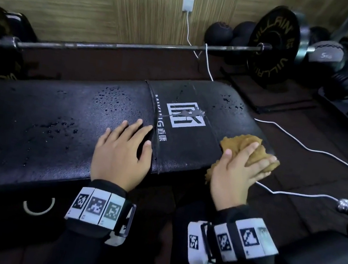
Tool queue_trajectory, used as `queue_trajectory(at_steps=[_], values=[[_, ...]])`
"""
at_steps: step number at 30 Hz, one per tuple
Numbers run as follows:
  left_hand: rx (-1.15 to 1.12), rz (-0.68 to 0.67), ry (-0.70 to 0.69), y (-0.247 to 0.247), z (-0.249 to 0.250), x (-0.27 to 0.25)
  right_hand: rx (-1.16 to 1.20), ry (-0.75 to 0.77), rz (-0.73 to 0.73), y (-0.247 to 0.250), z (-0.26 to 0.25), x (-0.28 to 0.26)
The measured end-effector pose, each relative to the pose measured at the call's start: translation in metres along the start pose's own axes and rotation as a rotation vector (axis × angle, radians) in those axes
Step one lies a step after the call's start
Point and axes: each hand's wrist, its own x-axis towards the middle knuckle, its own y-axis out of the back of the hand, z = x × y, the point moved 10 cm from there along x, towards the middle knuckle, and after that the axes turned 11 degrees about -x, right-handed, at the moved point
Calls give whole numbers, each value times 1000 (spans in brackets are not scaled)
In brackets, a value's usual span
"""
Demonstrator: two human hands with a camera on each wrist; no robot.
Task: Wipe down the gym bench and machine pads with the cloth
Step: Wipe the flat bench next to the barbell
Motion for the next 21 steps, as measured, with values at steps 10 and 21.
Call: queue_trajectory(at_steps=[10, 21], values=[[14, -106, -16, -5, -2, -1, -453, 2, -133, 18, 21, 70], [-8, -120, 160, 19, -52, 1, -339, 239, -609, 11, 40, 119]])
